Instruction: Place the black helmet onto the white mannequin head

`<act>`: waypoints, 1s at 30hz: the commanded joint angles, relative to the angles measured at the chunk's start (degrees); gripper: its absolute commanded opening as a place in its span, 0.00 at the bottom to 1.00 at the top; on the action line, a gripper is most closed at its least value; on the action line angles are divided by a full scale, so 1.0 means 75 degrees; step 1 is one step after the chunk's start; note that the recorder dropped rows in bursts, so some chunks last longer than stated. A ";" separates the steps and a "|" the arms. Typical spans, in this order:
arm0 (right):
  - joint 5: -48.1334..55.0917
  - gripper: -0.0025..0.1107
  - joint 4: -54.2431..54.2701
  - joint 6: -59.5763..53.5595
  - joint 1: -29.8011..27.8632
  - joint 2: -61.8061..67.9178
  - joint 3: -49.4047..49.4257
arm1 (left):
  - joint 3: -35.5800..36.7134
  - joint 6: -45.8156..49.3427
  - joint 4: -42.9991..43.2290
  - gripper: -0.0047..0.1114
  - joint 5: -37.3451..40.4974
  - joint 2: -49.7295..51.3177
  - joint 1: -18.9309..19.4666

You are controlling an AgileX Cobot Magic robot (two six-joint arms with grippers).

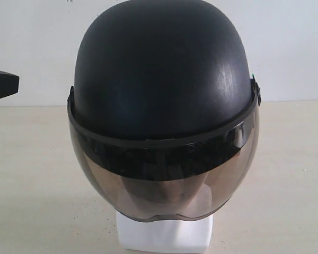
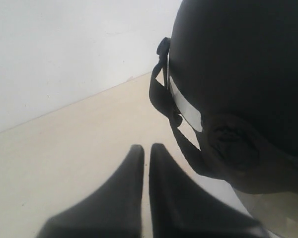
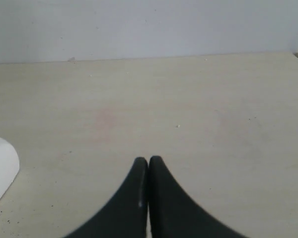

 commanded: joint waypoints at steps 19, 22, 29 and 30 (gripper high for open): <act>-0.0031 0.02 0.0034 -0.0064 -0.0022 -0.0042 0.0031 | 0.0043 -0.0037 -0.0022 0.08 -0.0057 -0.0053 0.0015; -0.0031 0.02 0.0034 -0.0064 -0.0022 -0.0042 0.0031 | 0.0043 -0.0006 -0.0022 0.08 -0.0057 -0.0090 0.0015; -0.0031 0.02 0.0034 -0.0064 -0.0022 -0.0042 0.0031 | 0.0173 0.0306 0.0066 0.08 -0.0924 -0.0899 0.0089; -0.0031 0.02 0.0034 -0.0064 -0.0022 -0.0042 0.0031 | 0.0256 0.0306 -0.0059 0.08 -0.1106 -0.1136 0.0200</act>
